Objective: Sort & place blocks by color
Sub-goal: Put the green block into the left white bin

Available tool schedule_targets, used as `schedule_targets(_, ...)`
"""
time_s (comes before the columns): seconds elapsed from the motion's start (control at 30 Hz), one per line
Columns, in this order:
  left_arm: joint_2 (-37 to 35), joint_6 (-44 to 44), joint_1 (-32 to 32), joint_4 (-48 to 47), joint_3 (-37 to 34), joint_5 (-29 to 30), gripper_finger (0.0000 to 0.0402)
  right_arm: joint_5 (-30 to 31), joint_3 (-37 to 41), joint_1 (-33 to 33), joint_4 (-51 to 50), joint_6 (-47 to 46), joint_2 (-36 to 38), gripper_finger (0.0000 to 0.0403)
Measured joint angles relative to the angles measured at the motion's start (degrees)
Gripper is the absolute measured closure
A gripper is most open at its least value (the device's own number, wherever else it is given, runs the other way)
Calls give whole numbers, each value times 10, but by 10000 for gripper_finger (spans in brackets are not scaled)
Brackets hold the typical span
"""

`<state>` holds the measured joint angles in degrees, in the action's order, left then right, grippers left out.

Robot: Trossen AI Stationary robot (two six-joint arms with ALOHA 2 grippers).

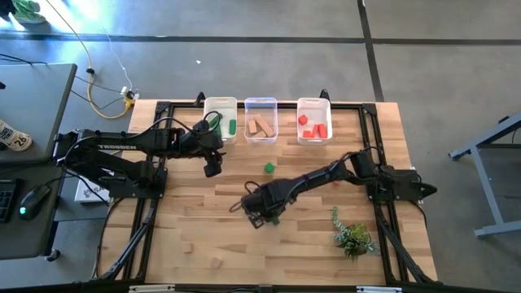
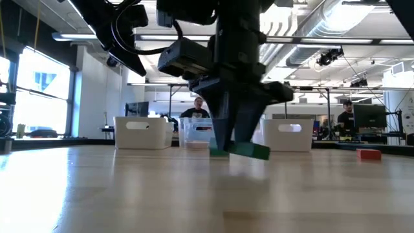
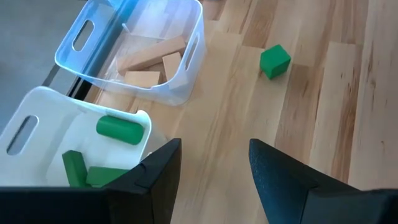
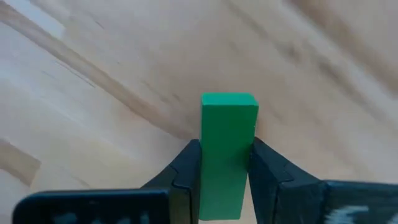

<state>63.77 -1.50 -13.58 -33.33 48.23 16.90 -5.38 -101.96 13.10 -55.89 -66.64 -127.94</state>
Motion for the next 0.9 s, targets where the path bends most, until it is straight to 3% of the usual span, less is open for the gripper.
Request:
schedule_targets(0.57,0,-137,0,-102,0,4,225,23,-117,-164,-66,352,1,333)
schedule_targets(0.9,0,-238,0,-81,0,17,225,23,-230,-250,-45,449,2,333)
